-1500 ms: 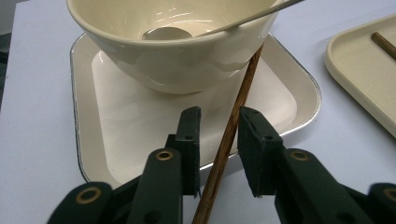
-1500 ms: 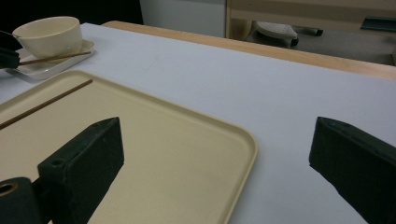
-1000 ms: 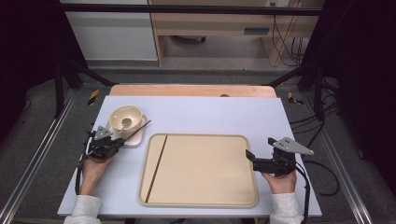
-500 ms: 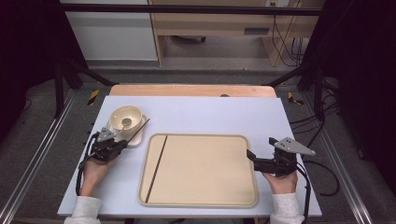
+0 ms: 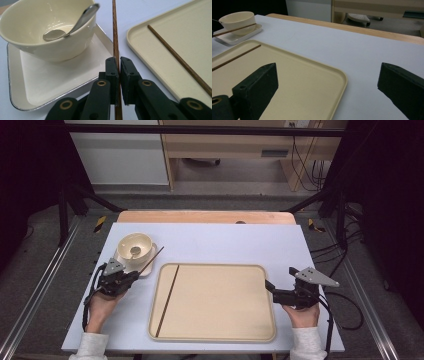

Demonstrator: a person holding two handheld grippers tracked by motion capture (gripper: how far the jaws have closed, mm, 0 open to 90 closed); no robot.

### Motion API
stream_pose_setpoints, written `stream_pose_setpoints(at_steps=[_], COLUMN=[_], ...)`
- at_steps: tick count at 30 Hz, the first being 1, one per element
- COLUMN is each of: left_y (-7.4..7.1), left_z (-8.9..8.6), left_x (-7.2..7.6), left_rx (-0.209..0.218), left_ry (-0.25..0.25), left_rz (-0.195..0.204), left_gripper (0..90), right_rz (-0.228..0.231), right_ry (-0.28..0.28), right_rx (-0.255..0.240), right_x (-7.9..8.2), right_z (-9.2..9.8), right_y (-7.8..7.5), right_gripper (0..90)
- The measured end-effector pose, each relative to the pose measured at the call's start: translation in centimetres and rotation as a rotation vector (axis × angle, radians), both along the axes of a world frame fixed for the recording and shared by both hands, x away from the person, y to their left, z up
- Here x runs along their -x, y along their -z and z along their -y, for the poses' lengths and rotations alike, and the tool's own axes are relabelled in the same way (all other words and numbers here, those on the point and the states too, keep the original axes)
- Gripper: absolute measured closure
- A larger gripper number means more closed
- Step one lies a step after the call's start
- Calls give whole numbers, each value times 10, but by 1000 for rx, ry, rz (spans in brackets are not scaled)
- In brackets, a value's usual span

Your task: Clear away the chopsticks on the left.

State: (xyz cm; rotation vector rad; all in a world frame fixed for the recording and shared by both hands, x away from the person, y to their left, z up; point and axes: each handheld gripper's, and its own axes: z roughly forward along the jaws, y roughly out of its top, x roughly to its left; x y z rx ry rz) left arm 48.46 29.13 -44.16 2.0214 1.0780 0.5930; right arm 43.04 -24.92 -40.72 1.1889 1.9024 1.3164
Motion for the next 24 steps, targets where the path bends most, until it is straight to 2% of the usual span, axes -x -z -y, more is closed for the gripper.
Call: stream_pose_setpoints(at_steps=[10,18,23,24], left_y=[-13,-21,-26,-28], left_z=[16,37,44,48], left_x=[16,32,36,39], left_rx=[4,-15,-9,5], left_ry=[7,45,43,40], left_rz=[31,72,92,101], left_gripper=[847,847,847,847], right_rz=[-1,3,2,1], right_ry=[5,6,6,7], right_rx=[-5,-8,-8,-3], right_x=[1,1,1,1], right_z=[1,2,2,2], right_y=[-1,-2,-2,-1], right_gripper=[35,34,34,34])
